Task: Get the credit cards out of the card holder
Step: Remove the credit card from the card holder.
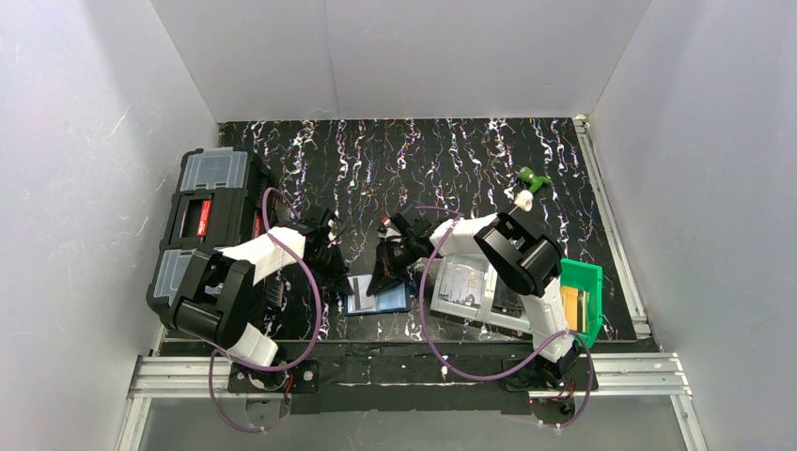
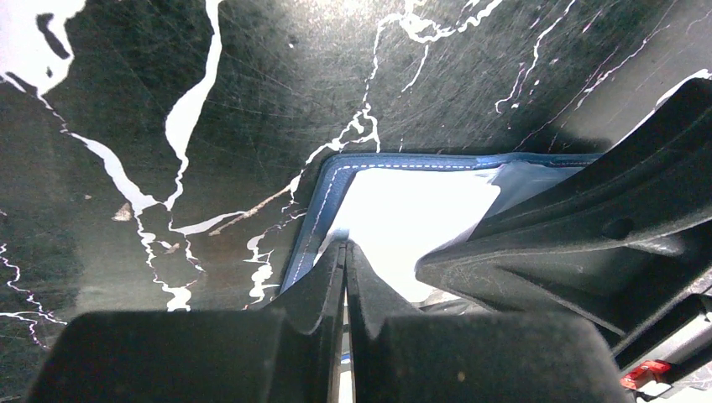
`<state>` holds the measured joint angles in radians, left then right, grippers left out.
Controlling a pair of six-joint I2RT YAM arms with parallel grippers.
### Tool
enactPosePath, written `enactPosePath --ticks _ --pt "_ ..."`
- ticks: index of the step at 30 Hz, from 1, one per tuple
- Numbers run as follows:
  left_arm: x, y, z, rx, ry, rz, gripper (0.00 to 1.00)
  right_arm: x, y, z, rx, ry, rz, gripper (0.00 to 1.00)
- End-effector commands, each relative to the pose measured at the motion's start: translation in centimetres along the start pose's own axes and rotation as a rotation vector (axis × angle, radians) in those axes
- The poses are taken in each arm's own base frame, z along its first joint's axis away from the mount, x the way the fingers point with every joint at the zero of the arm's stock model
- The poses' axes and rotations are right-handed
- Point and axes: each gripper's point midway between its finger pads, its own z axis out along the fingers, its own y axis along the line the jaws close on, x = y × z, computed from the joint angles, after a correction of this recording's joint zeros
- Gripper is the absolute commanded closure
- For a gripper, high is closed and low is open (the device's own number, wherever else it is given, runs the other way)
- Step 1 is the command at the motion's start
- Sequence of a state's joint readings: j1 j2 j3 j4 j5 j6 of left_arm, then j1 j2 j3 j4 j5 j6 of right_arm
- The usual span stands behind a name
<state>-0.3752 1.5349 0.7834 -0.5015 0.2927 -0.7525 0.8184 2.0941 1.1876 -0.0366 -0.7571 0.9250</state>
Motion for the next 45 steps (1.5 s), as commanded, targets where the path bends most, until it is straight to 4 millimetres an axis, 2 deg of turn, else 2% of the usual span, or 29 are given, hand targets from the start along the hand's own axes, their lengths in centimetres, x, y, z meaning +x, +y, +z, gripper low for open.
enactPosePath --ticks 1,12,31,36,45 --pt "0.7 4.0 1.2 -0.181 0.003 0.002 1.00 -0.3 0.2 -0.7 0.000 -0.030 0.020 0.89" --pt "0.6 4.5 1.0 -0.207 -0.005 0.004 1.00 -0.7 -0.3 -1.8 0.009 -0.066 0.023 0.98" --pt "0.3 4.5 1.1 -0.208 -0.002 -0.004 1.00 -1.0 -2.1 -3.3 0.102 -0.113 0.006 0.98" --pt "0.2 4.3 1.0 -0.204 0.000 0.002 1.00 -0.9 -1.8 -3.0 0.073 -0.094 0.010 0.81" --pt "0.1 4.1 1.0 -0.199 0.002 0.004 1.00 -0.8 -1.0 -2.5 0.004 -0.065 0.018 0.69"
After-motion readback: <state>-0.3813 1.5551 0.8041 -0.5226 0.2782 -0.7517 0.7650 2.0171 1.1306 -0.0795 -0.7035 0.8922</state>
